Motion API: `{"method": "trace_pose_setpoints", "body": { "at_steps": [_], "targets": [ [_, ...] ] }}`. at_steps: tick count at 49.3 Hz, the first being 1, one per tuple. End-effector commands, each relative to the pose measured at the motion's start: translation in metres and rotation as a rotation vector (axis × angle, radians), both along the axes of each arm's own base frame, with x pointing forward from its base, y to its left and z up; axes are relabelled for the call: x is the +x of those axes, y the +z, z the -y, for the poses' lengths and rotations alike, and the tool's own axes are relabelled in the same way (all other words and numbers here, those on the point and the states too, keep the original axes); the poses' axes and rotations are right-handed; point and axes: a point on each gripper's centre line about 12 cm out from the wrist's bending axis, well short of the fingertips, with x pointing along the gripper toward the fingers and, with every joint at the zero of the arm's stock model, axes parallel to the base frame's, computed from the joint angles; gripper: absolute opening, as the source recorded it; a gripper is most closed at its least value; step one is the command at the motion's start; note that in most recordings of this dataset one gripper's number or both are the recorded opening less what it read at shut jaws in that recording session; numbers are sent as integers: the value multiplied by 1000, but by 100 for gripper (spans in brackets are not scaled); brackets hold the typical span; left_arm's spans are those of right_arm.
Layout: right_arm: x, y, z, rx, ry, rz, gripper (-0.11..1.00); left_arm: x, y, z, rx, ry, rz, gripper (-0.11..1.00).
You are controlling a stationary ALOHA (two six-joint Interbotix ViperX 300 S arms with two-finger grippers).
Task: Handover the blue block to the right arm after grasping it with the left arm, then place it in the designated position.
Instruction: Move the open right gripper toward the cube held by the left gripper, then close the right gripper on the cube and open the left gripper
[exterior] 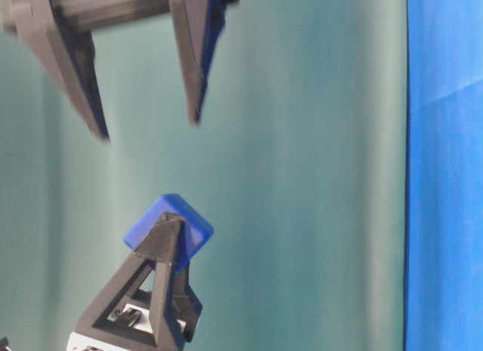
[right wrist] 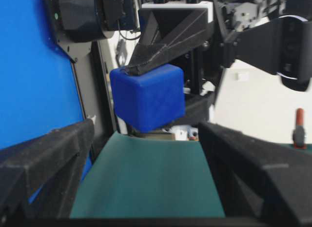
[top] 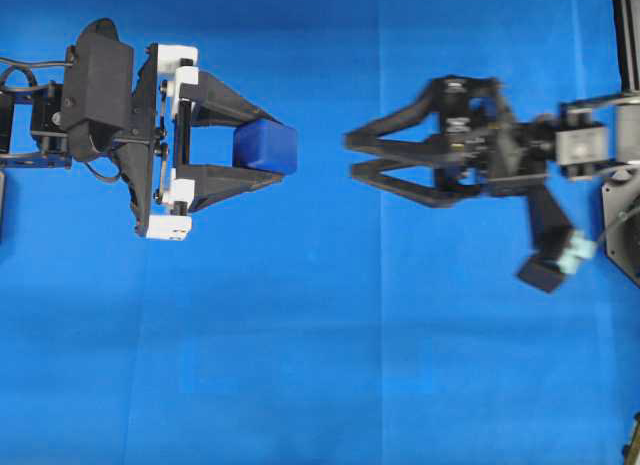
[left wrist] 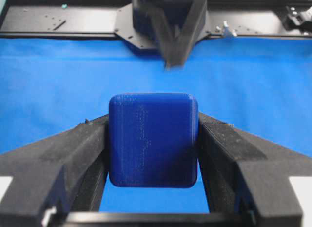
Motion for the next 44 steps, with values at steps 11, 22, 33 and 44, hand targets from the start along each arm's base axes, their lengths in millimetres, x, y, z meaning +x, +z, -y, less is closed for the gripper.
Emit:
{"method": "trace_pose_setpoints", "body": {
  "at_steps": [11, 22, 33, 44],
  "targets": [
    [45, 11, 3, 1, 0, 21, 93, -2, 13, 1, -2, -1, 40, 46],
    [62, 14, 5, 1, 0, 31, 93, -2, 11, 1, -2, -1, 34, 46],
    [65, 14, 5, -1, -1, 28, 93, -2, 11, 1, -2, -1, 34, 46],
    [65, 9, 6, -2, -17, -10, 91, -2, 13, 1, -2, -1, 38, 46]
  ]
}}
